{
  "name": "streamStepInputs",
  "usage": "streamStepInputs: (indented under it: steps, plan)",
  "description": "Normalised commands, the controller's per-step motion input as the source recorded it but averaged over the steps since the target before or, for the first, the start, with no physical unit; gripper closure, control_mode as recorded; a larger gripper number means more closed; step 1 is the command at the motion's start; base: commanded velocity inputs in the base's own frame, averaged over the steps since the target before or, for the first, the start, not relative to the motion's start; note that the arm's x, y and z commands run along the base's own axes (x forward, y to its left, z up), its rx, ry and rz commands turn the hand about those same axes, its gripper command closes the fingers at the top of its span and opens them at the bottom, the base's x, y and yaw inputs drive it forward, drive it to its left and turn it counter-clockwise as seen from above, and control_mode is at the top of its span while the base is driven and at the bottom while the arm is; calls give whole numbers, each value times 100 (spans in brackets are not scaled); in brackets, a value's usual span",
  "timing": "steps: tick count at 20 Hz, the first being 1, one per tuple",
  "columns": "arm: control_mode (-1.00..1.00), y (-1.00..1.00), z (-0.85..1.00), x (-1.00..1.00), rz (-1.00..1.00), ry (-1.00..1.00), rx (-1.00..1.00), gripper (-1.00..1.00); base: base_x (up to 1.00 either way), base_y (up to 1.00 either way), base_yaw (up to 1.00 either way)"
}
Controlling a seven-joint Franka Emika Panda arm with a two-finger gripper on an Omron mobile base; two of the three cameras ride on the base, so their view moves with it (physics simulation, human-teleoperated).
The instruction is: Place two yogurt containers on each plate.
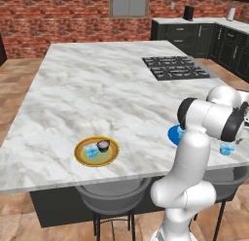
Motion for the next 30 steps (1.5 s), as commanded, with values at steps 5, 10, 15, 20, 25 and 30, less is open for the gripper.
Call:
streamStepInputs:
  steps: [5, 10, 15, 20, 25, 30]
  plan:
    - [-100, 0, -26, -1, -1, -9, 7, -100, 0, 0, 0]
    - [-100, -3, -22, 0, -3, -2, 1, -100, 0, 0, 0]
    - [-100, -5, -10, 0, -3, 0, 0, -100, 0, 0, 0]
    - [-100, 0, -6, 0, -1, -1, 0, -100, 0, 0, 0]
    - [-100, 0, -8, 0, 0, -1, 0, -100, 0, 0, 0]
    - [-100, 0, -15, 0, 0, 0, 0, -100, 0, 0, 0]
